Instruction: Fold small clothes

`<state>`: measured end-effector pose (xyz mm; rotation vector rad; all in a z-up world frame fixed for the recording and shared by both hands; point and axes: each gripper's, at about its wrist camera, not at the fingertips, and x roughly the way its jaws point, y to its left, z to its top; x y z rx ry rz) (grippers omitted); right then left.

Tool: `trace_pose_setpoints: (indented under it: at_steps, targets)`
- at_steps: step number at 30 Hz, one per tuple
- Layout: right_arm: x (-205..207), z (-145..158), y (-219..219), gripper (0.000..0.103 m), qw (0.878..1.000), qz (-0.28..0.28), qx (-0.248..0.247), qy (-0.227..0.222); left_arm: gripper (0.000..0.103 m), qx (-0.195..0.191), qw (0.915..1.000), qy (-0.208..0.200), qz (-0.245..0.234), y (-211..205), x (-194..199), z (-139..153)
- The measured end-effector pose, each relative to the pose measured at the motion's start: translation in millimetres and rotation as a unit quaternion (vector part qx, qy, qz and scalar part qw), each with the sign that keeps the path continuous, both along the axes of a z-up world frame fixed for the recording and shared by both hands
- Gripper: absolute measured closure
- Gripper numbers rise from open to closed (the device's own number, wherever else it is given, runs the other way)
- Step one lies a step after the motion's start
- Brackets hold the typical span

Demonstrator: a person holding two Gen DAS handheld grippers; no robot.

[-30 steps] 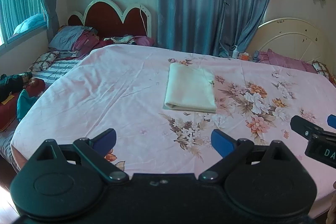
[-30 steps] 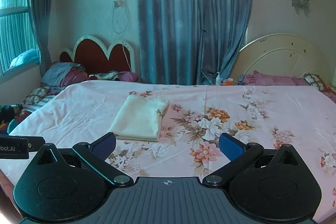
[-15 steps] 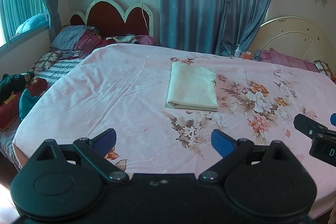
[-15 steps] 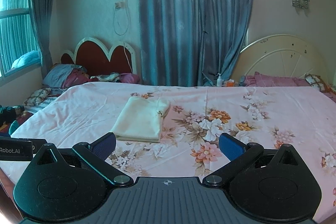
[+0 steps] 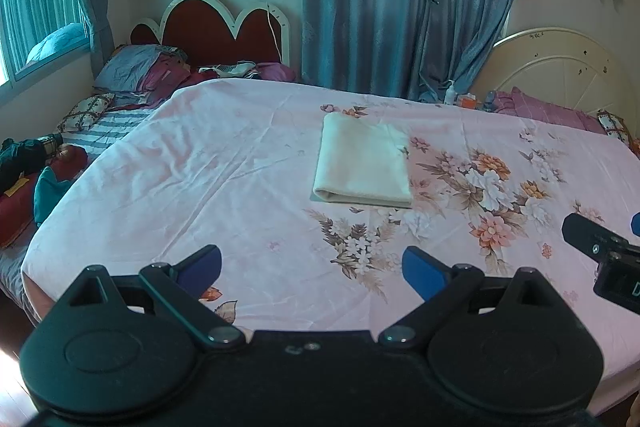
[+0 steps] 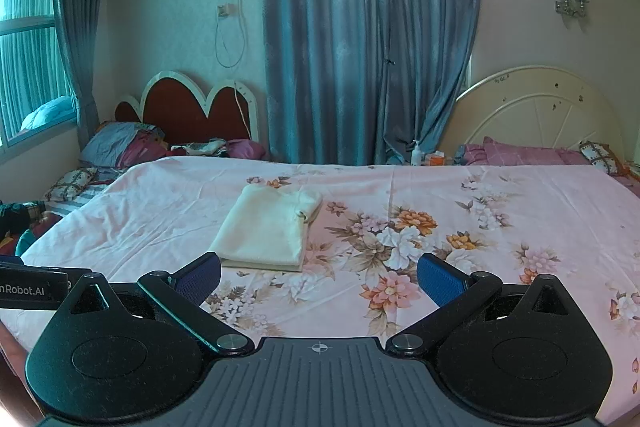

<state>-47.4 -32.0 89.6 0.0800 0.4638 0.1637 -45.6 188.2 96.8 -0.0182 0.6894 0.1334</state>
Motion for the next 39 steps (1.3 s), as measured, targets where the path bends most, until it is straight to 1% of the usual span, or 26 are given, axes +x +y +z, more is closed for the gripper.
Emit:
trace_pose_setpoints:
  at_steps: [14,25,30,35,39]
  targets:
    - [2,1,2,0.000,1.000,0.004,0.002,0.000,0.006,0.000,1.0000,0.003,0.000,0,1,0]
    - [4,-3,5,0.000,1.000,0.003,0.001,0.003,0.006,-0.003,0.9999,0.011,-0.008,-6,4,-8]
    - [8,-7,5,0.000,1.000,0.000,0.003,0.010,0.006,-0.010,0.9995,0.025,-0.018,-6,16,-13]
    - [18,-13,4,0.000,1.000,-0.008,0.003,0.020,0.007,-0.012,0.9998,0.007,-0.012,-4,24,-14]
    - [29,-19,-1,0.000,0.999,-0.019,0.004,0.029,0.006,-0.012,0.9997,0.016,-0.016,-1,45,-17]
